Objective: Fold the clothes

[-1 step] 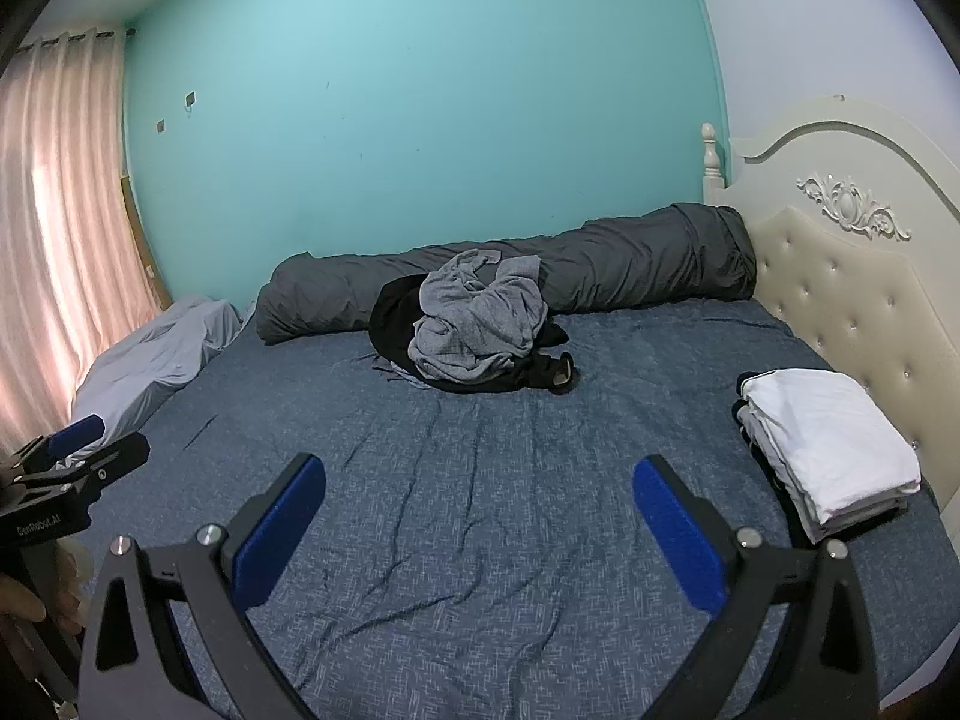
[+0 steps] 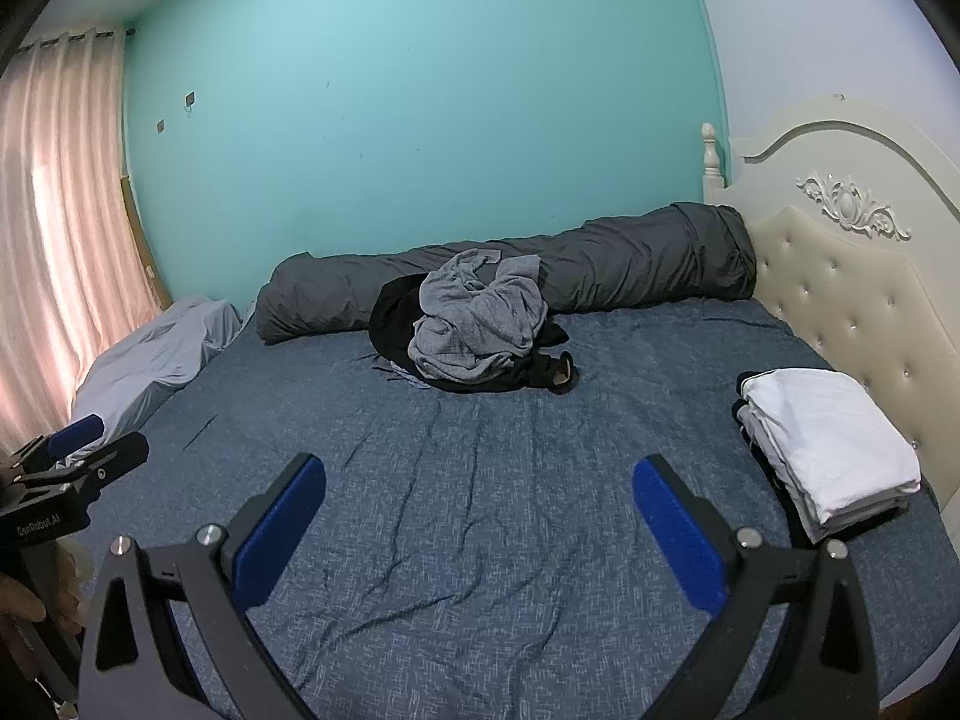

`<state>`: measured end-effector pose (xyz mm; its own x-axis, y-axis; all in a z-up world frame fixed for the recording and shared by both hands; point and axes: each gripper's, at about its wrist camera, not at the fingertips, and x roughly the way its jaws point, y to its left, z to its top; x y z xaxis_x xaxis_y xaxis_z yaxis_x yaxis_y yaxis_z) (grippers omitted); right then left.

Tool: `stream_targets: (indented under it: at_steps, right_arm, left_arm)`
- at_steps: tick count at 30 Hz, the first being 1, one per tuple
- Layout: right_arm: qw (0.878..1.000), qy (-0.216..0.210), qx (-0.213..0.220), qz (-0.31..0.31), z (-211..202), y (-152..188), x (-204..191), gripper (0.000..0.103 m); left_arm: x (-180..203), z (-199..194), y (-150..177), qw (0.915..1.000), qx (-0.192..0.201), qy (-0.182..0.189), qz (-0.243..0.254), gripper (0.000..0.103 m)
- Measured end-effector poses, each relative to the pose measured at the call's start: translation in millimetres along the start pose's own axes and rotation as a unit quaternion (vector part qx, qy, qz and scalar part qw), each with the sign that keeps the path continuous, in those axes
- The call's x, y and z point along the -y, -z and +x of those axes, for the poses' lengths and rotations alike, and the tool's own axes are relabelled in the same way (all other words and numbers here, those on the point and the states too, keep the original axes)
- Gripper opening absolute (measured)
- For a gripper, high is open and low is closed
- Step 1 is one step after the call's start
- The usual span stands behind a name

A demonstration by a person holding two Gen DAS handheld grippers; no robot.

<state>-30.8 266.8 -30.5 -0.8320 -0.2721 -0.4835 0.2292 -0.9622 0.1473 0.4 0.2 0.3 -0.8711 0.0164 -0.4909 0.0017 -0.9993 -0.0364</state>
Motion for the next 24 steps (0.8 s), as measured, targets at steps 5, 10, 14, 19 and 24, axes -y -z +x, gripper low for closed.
stream_targets:
  at_steps: [5, 10, 14, 19, 24]
  right_arm:
    - [1.0, -0.004, 0.003, 0.002, -0.8, -1.0, 0.2, 0.103]
    - [1.0, -0.002, 0.002, 0.0, 0.1, 1.5, 1.2, 0.103]
    - [1.0, -0.002, 0.0, 0.003, -1.4, 1.3, 2.0, 0.103]
    - [1.0, 0.0, -0.001, 0.004, -2.0, 1.0, 3.6, 0.103]
    - [1.0, -0.001, -0.002, 0.006, -1.6, 1.7, 5.3, 0.103]
  left_arm:
    - [0.6, -1.8, 0.0, 1.0, -0.001, 0.002, -0.001, 0.103]
    - [1.3, -3.2, 0.1, 1.0, -0.003, 0.005, -0.002, 0.103]
    - [1.8, -1.9, 1.2, 1.0, -0.005, 0.005, -0.002, 0.103]
    - [2.6, -0.3, 2.5, 1.0, -0.007, 0.005, -0.001, 0.103]
    - [3.3, 1.3, 3.9, 0.9999, -0.01, 0.006, 0.0, 0.103]
